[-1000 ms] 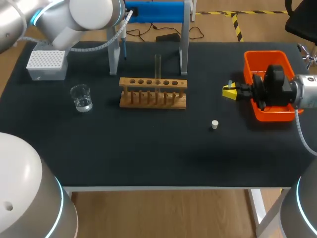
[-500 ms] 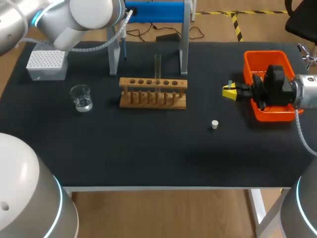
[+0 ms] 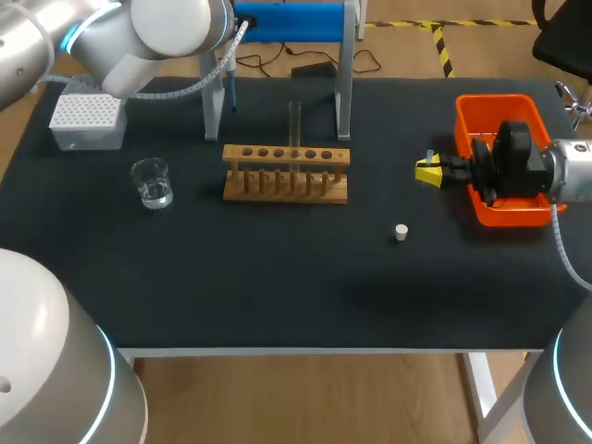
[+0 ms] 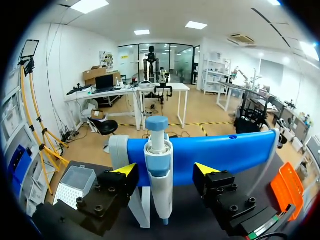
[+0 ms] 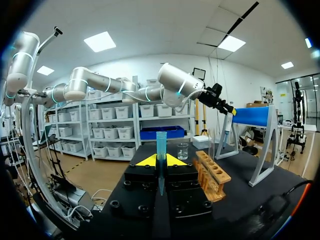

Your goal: Invert the test tube, pick up the pipette, mount the tip to pipette, aspirate from beaker and dispense into the tube, eject the tip, return the pipette, and cap with the stopper.

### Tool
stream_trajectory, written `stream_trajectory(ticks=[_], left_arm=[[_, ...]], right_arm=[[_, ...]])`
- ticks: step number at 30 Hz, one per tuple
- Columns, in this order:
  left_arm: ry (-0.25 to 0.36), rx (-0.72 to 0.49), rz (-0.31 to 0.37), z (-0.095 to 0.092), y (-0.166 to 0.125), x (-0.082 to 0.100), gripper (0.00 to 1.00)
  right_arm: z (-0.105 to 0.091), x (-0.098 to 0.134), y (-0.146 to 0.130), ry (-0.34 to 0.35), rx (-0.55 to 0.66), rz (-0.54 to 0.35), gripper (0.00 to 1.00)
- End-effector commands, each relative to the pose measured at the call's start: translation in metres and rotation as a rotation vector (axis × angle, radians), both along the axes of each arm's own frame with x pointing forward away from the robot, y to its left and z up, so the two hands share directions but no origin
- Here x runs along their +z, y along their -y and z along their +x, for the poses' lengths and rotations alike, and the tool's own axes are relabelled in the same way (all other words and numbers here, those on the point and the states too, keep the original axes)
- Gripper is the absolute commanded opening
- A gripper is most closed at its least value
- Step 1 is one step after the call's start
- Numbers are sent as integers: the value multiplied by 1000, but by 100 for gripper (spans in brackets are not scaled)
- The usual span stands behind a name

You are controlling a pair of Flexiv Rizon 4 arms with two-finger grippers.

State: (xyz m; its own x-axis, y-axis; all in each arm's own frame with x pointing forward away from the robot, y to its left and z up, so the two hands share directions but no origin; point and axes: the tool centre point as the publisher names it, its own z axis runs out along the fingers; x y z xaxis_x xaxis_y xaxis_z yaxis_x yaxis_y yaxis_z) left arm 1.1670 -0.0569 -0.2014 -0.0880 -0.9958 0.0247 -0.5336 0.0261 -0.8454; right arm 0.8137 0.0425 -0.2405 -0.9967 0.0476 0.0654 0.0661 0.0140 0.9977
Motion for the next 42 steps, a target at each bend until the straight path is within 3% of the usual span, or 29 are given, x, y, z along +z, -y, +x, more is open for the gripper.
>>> stream_trajectory(ticks=[1, 22, 29, 34, 42], left_arm=[[-5, -5, -7, 4, 1, -3, 70], [-7, 0, -13, 7, 1, -7, 72], [-11, 3, -10, 8, 1, -8, 67], [-13, 7, -7, 8, 1, -8, 56], [-16, 10, -4, 6, 3, -8, 51]], right_arm=[[-1, 0, 0, 1, -2, -1, 0], [-1, 0, 0, 1, -2, -1, 0], [-1, 0, 0, 1, -2, -1, 0], [-1, 0, 0, 1, -2, -1, 0], [-1, 0, 0, 1, -2, -1, 0]])
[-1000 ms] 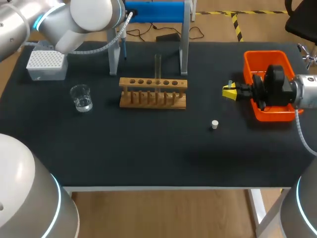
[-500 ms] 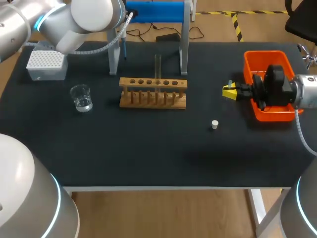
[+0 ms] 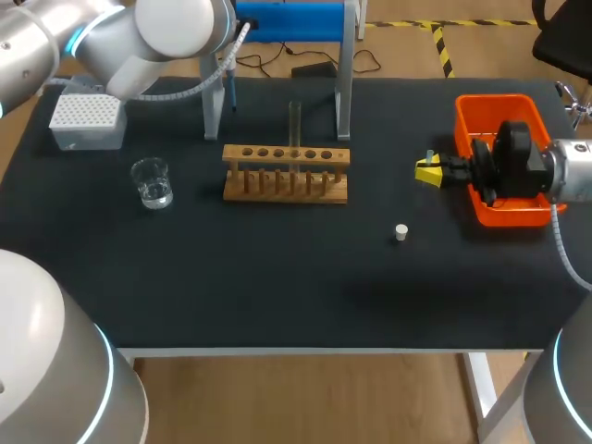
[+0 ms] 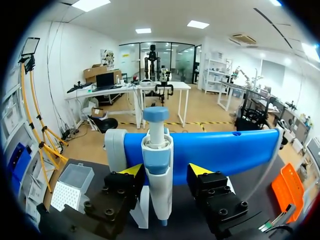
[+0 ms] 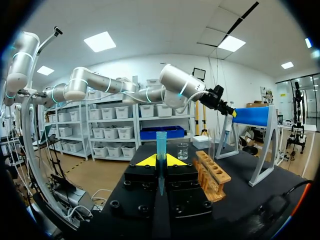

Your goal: Invert the test tube, pick up the pipette, mount the tip to pipette, aspirate from beaker and dispense into the tube, eject the tip, return the pipette, and cap with the stopper.

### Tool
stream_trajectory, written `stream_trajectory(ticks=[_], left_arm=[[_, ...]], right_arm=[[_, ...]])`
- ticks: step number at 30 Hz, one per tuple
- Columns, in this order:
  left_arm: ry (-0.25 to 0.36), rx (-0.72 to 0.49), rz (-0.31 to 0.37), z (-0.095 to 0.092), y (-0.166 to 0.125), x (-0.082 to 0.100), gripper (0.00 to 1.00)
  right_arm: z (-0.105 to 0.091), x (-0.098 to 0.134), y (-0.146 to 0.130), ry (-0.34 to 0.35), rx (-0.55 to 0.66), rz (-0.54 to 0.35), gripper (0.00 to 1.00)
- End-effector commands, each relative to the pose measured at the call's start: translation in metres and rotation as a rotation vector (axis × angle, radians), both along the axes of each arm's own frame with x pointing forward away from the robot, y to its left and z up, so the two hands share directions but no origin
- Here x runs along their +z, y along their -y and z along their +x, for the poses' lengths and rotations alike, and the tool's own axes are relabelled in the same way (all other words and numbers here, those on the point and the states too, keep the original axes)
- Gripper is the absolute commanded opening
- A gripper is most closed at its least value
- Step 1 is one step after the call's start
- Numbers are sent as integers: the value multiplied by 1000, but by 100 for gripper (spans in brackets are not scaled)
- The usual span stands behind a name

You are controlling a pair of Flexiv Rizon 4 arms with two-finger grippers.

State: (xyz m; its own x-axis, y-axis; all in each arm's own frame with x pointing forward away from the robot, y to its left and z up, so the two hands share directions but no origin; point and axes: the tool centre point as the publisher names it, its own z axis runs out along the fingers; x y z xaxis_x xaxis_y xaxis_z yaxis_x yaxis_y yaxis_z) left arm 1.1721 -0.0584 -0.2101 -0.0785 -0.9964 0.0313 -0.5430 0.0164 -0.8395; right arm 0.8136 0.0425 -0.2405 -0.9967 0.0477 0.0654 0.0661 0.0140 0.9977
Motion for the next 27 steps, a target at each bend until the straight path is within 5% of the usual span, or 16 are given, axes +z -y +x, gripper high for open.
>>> stream_trajectory(ticks=[1, 20, 22, 24, 27], left_arm=[[-6, 1, 1, 1, 2, 0, 50], [-19, 9, -5, 2, 1, -4, 48], [-19, 11, -6, 2, 0, -5, 30], [-19, 13, -7, 2, -1, -5, 1], [-19, 14, -7, 2, -1, -5, 0]], right_arm=[[-1, 0, 0, 1, -2, -1, 0], [-1, 0, 0, 1, -2, -1, 0], [-1, 0, 0, 1, -2, -1, 0], [-1, 0, 0, 1, -2, -1, 0], [-1, 0, 0, 1, -2, -1, 0]])
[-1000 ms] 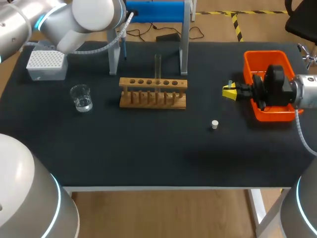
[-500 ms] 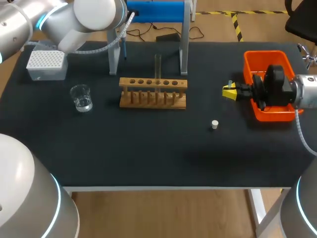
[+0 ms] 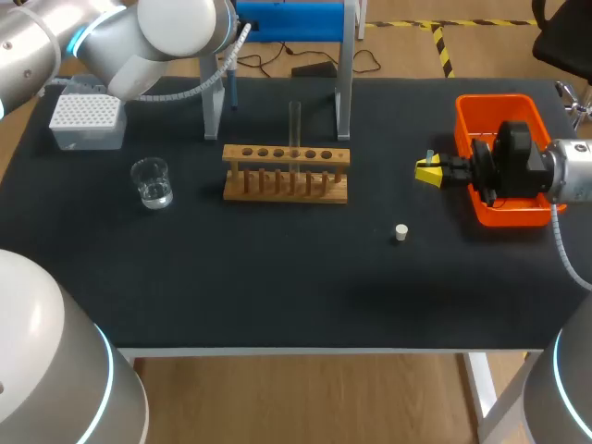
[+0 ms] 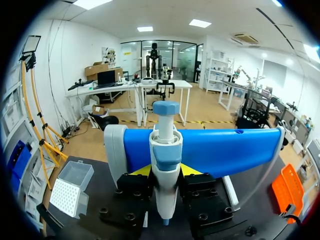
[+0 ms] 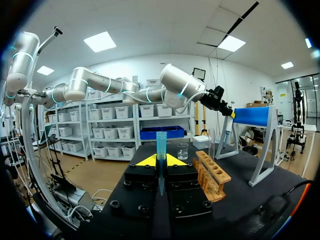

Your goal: Invert the test tube, pick up the pipette, mount the tip to pipette, aspirate from beaker and dispense into the tube, eject the tip, return the pipette, and cap with the stopper.

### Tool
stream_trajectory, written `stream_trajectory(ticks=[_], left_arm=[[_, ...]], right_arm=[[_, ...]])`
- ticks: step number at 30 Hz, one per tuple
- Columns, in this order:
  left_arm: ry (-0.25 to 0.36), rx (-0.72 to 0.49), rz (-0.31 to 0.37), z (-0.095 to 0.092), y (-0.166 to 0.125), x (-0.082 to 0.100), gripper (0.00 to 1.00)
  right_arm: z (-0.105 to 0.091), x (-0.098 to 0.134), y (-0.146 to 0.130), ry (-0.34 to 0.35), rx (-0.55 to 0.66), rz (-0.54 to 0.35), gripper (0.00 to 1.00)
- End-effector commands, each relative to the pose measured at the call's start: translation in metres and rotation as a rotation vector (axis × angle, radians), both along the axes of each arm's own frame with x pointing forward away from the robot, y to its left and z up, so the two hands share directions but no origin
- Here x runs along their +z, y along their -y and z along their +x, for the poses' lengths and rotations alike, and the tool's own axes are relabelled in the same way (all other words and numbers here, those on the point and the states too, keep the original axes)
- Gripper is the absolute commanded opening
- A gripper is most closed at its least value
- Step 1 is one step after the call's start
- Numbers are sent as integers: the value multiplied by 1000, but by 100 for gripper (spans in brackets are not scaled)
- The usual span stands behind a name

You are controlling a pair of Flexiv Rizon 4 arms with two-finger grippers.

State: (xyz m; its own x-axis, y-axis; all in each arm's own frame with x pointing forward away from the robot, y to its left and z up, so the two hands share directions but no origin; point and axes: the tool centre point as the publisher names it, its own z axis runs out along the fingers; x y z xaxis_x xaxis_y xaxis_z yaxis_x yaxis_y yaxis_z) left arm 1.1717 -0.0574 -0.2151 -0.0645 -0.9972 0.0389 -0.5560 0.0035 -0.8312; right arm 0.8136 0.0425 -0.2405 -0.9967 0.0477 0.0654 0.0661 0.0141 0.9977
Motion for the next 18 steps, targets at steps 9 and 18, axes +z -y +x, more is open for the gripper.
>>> stream_trajectory(ticks=[9, 18], left_arm=[[3, 2, 1, 2, 1, 4, 0], [38, 7, 20, 9, -1, 23, 0]], right_arm=[[-1, 0, 0, 1, -2, -1, 0], [-1, 0, 0, 1, -2, -1, 0]])
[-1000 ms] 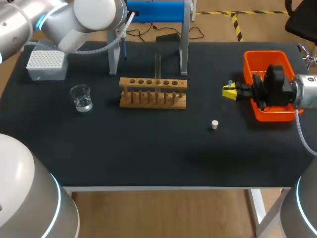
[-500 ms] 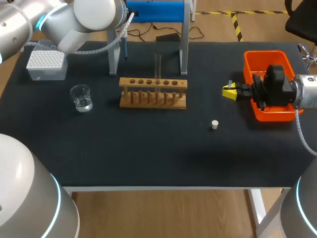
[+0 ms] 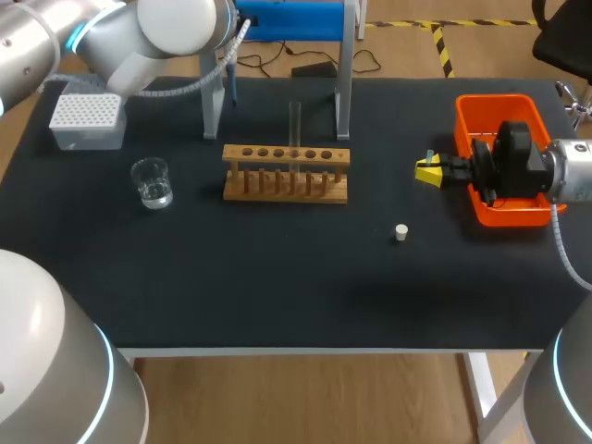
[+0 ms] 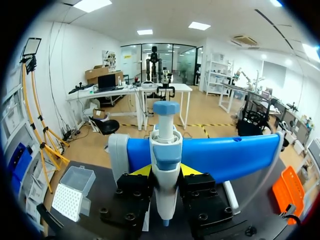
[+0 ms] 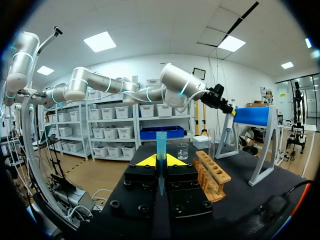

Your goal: Invert the test tube, pick up the pipette, mount the tip to pipette, aspirate from beaker and dispense into the tube, eject the tip, return the pipette, and cap with the stopper.

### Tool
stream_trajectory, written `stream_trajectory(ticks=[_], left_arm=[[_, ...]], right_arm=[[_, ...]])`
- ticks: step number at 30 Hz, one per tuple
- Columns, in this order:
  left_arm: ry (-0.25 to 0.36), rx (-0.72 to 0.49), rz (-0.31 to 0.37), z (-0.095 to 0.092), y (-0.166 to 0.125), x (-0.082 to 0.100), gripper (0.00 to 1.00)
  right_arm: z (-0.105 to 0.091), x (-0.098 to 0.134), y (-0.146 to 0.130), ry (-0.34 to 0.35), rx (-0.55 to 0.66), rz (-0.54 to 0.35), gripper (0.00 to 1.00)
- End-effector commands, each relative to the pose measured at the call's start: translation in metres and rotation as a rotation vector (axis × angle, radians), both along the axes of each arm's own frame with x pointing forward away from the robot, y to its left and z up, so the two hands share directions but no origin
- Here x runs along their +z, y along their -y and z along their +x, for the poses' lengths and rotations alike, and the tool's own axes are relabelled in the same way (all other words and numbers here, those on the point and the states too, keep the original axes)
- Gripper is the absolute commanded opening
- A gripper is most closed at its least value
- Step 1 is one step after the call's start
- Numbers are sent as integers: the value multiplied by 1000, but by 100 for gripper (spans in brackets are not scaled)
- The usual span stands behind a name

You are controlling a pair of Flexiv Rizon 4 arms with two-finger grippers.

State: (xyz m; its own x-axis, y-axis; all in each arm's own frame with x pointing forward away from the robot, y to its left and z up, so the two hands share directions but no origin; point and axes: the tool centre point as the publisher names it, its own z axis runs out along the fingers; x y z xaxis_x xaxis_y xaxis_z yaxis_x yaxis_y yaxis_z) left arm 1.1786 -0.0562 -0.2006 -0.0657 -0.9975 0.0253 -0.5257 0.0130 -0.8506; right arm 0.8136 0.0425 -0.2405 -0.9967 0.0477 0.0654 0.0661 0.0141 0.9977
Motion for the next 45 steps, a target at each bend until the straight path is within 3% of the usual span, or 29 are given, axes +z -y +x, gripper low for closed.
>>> stream_trajectory(ticks=[1, 13, 23, 28, 31, 37, 38, 44, 45], left_arm=[[7, 9, 12, 3, 0, 12, 0], [31, 10, 47, 0, 1, 34, 0], [64, -60, 40, -32, 0, 63, 0], [68, -178, -17, -56, -3, 82, 0], [25, -259, -14, -72, -4, 93, 0], [10, -444, -49, -112, -9, 114, 0], [7, -491, -86, -117, -10, 115, 0], [-62, -752, -142, -156, -8, 121, 0], [-62, -752, -142, -156, -8, 121, 0]], right_arm=[[-1, 0, 0, 1, -2, -1, 0], [-1, 0, 0, 1, -2, -1, 0], [-1, 0, 0, 1, -2, -1, 0], [-1, 0, 0, 1, -2, -1, 0], [-1, 0, 0, 1, -2, -1, 0], [-1, 0, 0, 1, -2, -1, 0], [-1, 0, 0, 1, -2, -1, 0], [-1, 0, 0, 1, -2, -1, 0], [-1, 0, 0, 1, -2, -1, 0]])
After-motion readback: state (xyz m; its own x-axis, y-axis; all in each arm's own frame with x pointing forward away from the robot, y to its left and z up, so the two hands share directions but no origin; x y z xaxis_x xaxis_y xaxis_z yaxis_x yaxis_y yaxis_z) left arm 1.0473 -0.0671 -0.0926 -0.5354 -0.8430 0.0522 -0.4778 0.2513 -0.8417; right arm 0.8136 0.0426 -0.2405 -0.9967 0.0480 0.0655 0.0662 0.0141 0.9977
